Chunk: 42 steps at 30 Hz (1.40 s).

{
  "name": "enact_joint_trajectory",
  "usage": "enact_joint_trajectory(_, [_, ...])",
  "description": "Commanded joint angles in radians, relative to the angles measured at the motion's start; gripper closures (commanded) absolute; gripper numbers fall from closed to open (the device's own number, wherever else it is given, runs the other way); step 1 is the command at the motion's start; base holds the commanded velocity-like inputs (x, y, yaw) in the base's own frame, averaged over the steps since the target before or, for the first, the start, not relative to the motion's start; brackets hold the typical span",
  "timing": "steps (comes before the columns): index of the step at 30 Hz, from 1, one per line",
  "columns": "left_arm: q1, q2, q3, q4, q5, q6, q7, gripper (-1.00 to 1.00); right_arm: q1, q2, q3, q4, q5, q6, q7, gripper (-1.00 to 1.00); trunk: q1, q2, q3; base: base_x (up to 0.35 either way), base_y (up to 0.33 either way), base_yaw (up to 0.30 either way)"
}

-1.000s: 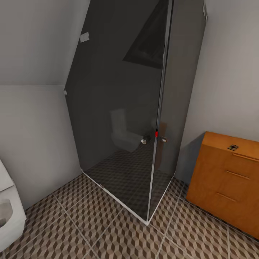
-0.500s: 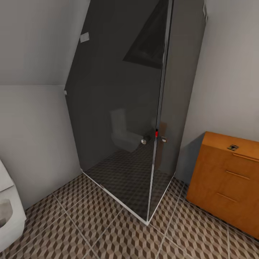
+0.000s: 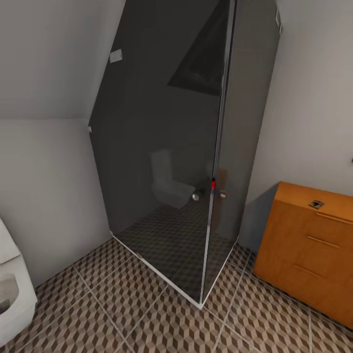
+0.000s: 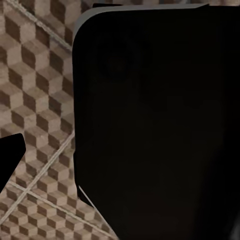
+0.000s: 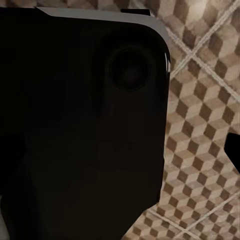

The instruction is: Take the four mousetraps from the cabinet in the bathroom and place them on the bathroom floor. Make sure all four end up on the same floor surface, and ensure that at least two of them are either under or directly next to the same bathroom sink.

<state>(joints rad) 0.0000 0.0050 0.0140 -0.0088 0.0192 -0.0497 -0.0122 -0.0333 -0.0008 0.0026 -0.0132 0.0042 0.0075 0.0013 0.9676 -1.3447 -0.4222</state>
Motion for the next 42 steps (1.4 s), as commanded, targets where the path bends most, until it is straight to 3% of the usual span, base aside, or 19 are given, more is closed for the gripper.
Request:
enact_joint_trajectory(1, [0.0,0.0,0.001,0.0,0.002,-0.002,-0.001,-1.0,0.0,0.0,0.0,-0.001,0.0,0.001,0.0,-1.0,-0.004,0.007,0.002,0.0,0.0,0.0])
enact_joint_trajectory(17, [0.0,0.001,0.0,0.0,0.075,-0.002,0.0,-1.0,0.0,-0.001,0.0,-0.001,0.0,0.0,-0.001,-1.0,-0.065,0.119,0.052,0.0,0.0,0.0])
enact_joint_trajectory(42, [0.0,0.004,0.001,-0.001,0.126,-0.002,0.0,-1.0,0.0,0.0,-0.001,-0.001,0.0,0.0,-0.003,-1.0,-0.161,0.294,0.131,0.0,0.0,0.0])
